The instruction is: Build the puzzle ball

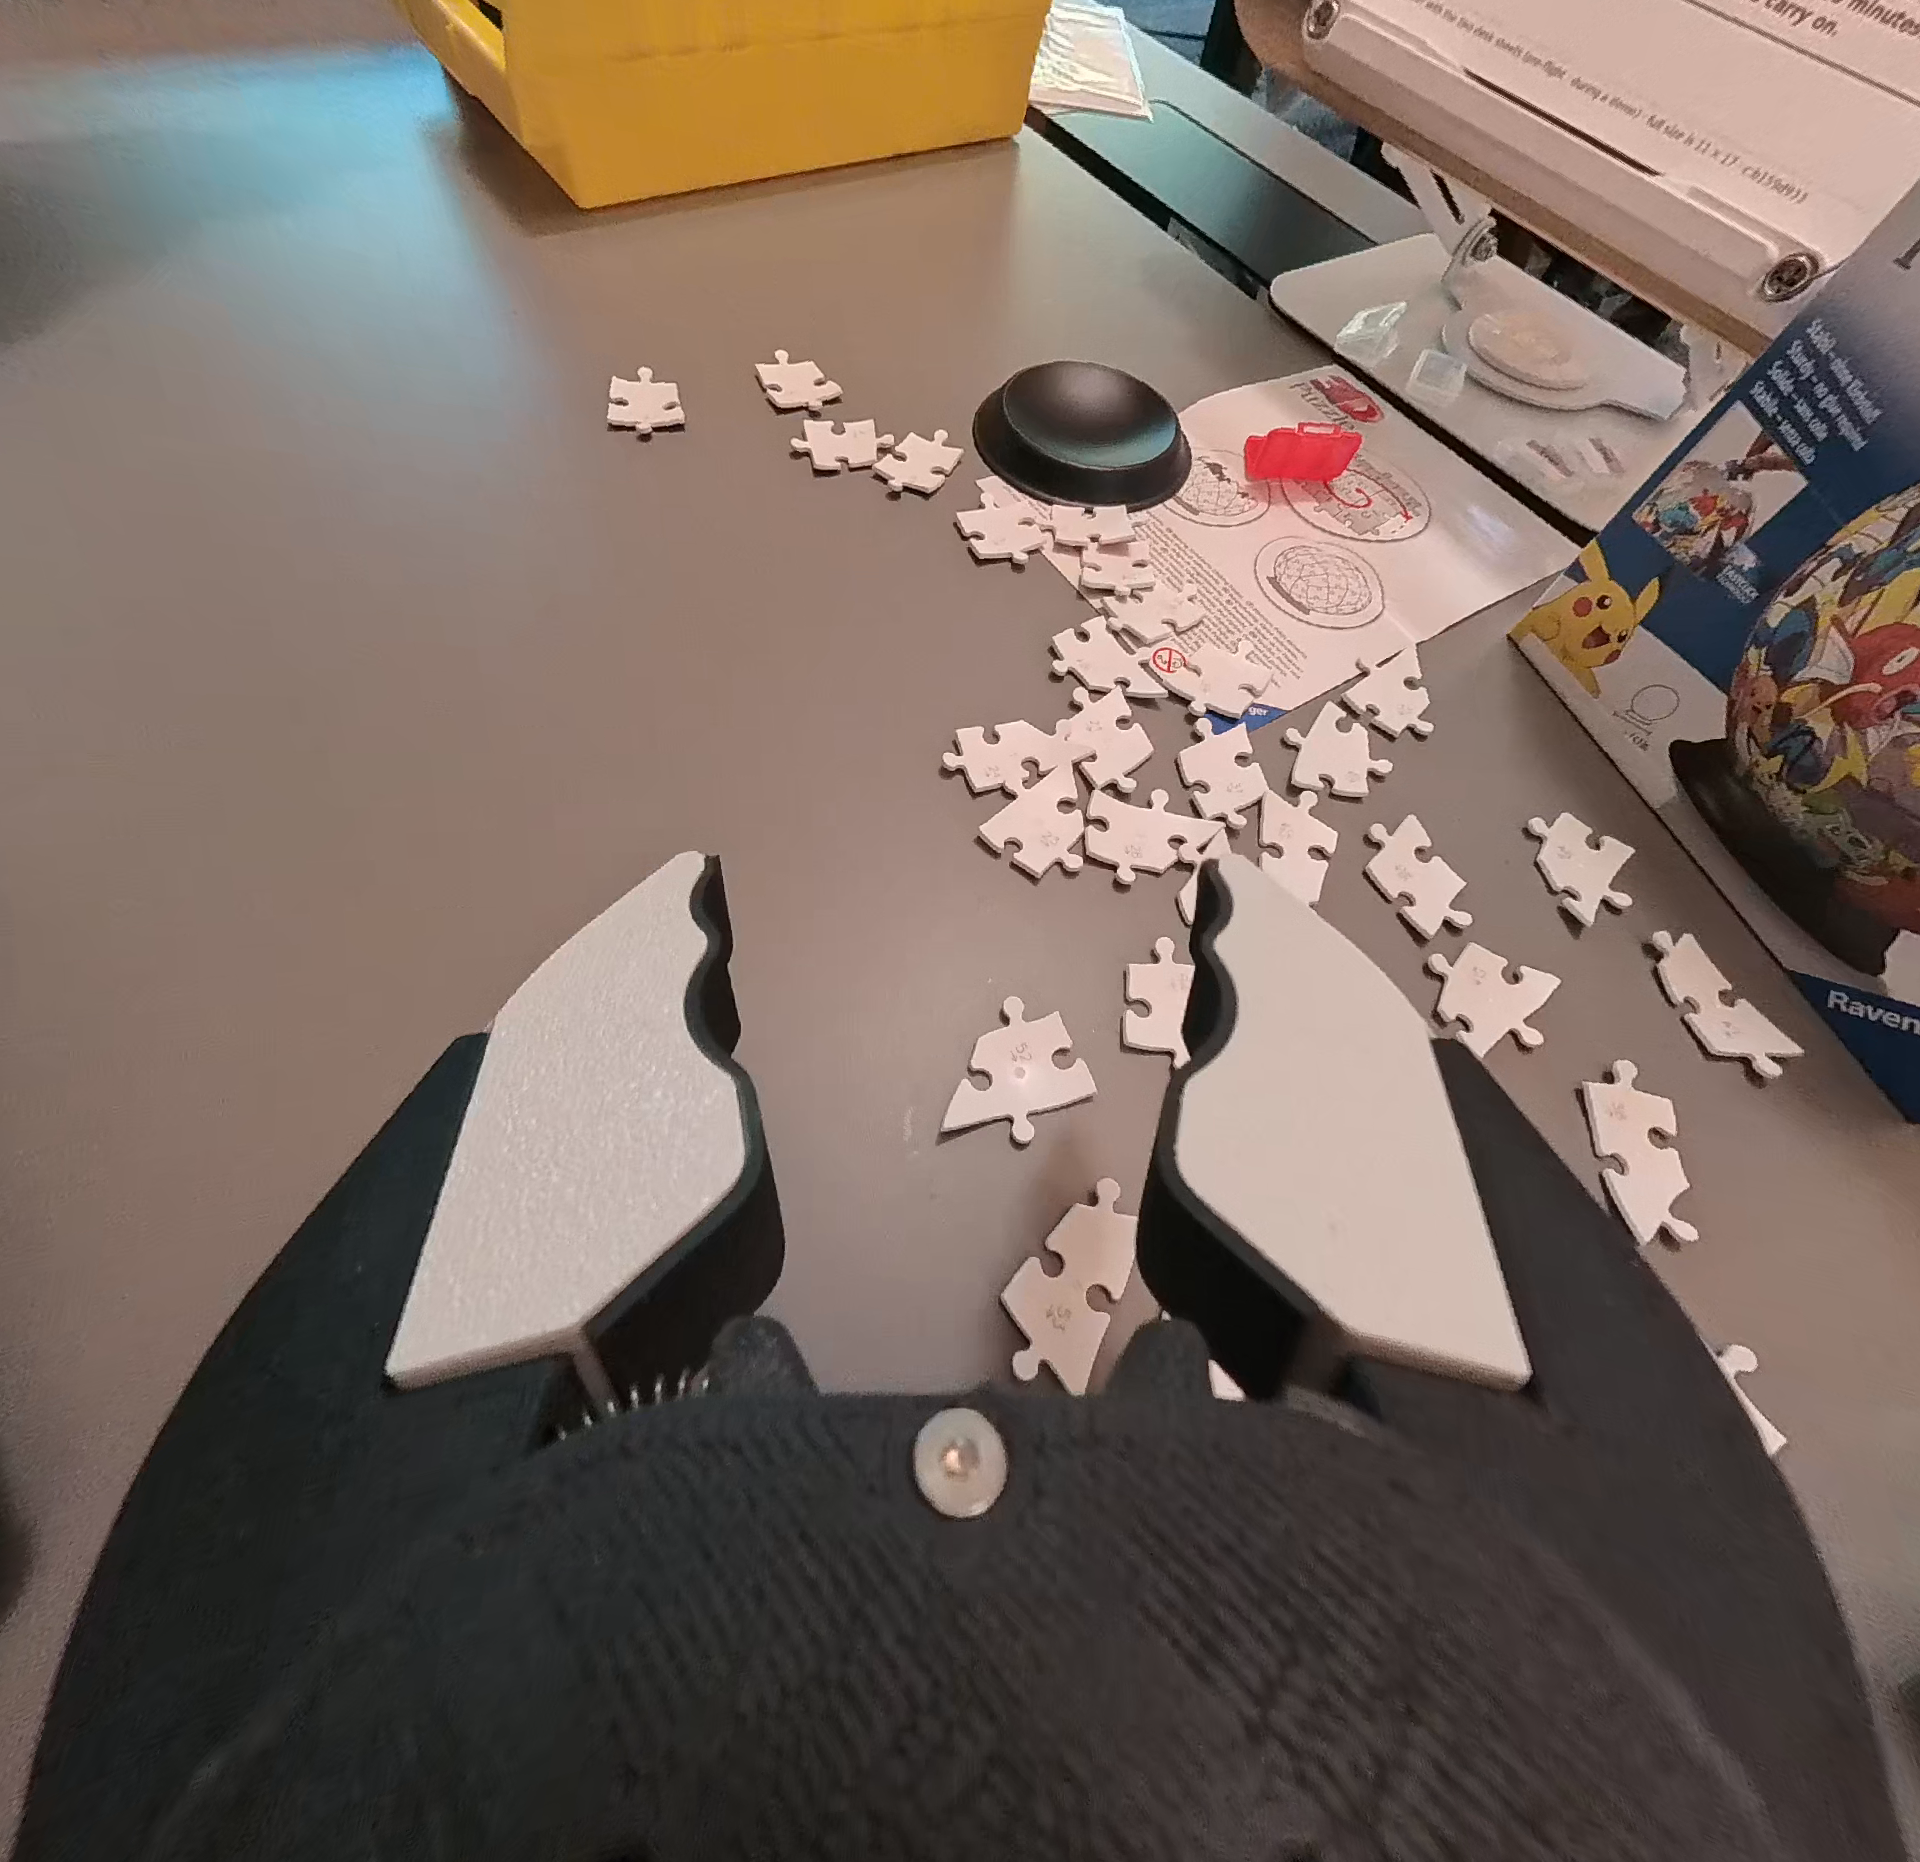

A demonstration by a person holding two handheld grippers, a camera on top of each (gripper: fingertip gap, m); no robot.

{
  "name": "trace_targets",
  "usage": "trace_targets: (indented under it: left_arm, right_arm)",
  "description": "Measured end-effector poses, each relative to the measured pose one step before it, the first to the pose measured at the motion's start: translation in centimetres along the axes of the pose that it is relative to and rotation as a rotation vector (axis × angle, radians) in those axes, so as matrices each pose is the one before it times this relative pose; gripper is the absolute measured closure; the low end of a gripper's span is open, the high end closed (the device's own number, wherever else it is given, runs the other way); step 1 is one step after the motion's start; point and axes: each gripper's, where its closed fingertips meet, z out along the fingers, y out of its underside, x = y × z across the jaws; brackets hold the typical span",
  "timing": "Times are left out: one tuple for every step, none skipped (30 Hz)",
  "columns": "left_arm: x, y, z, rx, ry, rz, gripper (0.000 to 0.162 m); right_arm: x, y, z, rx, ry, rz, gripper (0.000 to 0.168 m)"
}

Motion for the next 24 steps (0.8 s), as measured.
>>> trace_targets:
  left_arm:
    - [0.017, 0.004, 0.007, -0.0009, 0.0014, -0.0072, 0.120]
    - [0.037, -0.001, 0.000, 0.0009, 0.0005, -0.0049, 0.121]
    - [0.047, -0.006, -0.003, 0.0029, 0.0002, -0.0035, 0.121]
    - [0.021, -0.004, -0.003, 0.0044, 0.0003, -0.0043, 0.122]
    - [0.029, -0.012, -0.005, 0.0043, 0.0010, -0.0067, 0.122]
    - [0.082, -0.011, -0.017, 0.0036, 0.0029, -0.0037, 0.124]
    - [0.114, -0.003, -0.036, 0.0044, 0.0037, 0.0048, 0.126]
    - [0.107, -0.025, -0.028, 0.0061, 0.0019, 0.0088, 0.128]
    - [0.095, -0.067, -0.037, 0.0074, 0.0007, 0.0102, 0.129]
    - [0.077, -0.074, -0.025, 0.0084, 0.0006, 0.0088, 0.130]
    - [0.086, -0.081, -0.031, 0.0090, 0.0000, 0.0065, 0.130]
    - [0.149, -0.076, -0.044, 0.0093, 0.0013, 0.0119, 0.132]
    - [0.202, -0.083, -0.045, 0.0089, 0.0017, 0.0165, 0.135]
    - [0.183, -0.058, -0.035, 0.0069, -0.0001, 0.0125, 0.137]
    - [0.329, -0.112, -0.023, 0.0094, 0.0099, 0.0114, 0.143]
    - [0.540, -0.201, 0.030, 0.0147, 0.0253, 0.0095, 0.159]
    - [0.418, -0.221, 0.053, 0.0142, 0.0167, 0.0047, 0.162]
    - [0.111, -0.115, 0.041, 0.0058, -0.0026, 0.0076, 0.162]
    - [0.126, -0.014, -0.012, -0.0017, -0.0007, 0.0146, 0.159]
    - [0.165, 0.023, -0.085, -0.0017, 0.0070, 0.0126, 0.141]
    - [0.076, -0.020, -0.204, 0.0025, 0.0051, 0.0031, 0.128]
    - [-0.122, -0.063, -0.273, 0.0068, -0.0043, -0.0051, 0.122]
    - [-0.263, -0.037, -0.299, 0.0047, -0.0131, -0.0104, 0.120]
    - [-0.292, 0.193, -0.225, -0.0092, -0.0163, -0.0092, 0.120]
  right_arm:
    - [0.037, 0.033, -0.005, 0.0009, 0.0005, 0.0008, 0.083]
    - [0.018, 0.042, 0.005, 0.0005, -0.0003, 0.0015, 0.083]
    - [0.021, 0.032, 0.027, 0.0005, -0.0013, 0.0013, 0.083]
    - [0.004, 0.043, 0.031, -0.0001, -0.0013, 0.0005, 0.083]
    - [0.014, 0.023, 0.032, -0.0005, 0.0000, -0.0004, 0.083]
    - [-0.020, 0.010, 0.017, 0.0003, -0.0013, -0.0015, 0.082]
    - [-0.026, 0.002, 0.021, 0.0009, -0.0019, -0.0018, 0.082]
    - [-0.001, 0.014, 0.020, -0.0001, -0.0011, -0.0012, 0.082]
    - [0.018, 0.022, 0.000, -0.0011, 0.0006, -0.0003, 0.082]
    - [0.017, 0.005, 0.000, -0.0004, 0.0005, -0.0001, 0.082]
    - [0.020, 0.004, -0.005, 0.0000, 0.0007, 0.0001, 0.082]
    - [0.015, -0.021, -0.027, 0.0014, 0.0013, 0.0003, 0.082]
    - [-0.003, -0.043, -0.009, 0.0027, 0.0001, 0.0002, 0.082]
    - [-0.011, -0.034, 0.000, 0.0013, -0.0006, 0.0006, 0.082]
    - [-0.004, -0.009, 0.015, -0.0011, -0.0003, 0.0004, 0.082]
    - [-0.026, -0.002, 0.016, -0.0023, -0.0001, -0.0008, 0.082]
    - [-0.036, -0.020, 0.017, -0.0019, -0.0001, -0.0025, 0.082]
    - [-0.042, -0.008, -0.001, -0.0024, 0.0004, -0.0030, 0.082]
    - [-0.028, 0.028, -0.027, -0.0049, 0.0011, -0.0032, 0.082]
    - [-0.016, 0.034, -0.051, -0.0056, 0.0029, -0.0039, 0.082]
    - [-0.001, 0.037, -0.070, -0.0047, 0.0033, -0.0042, 0.082]
    - [0.017, 0.027, -0.082, -0.0024, 0.0032, -0.0028, 0.082]
    - [0.017, 0.006, -0.065, -0.0009, 0.0031, -0.0002, 0.082]
    - [0.021, 0.004, -0.043, -0.0001, 0.0016, 0.0017, 0.082]
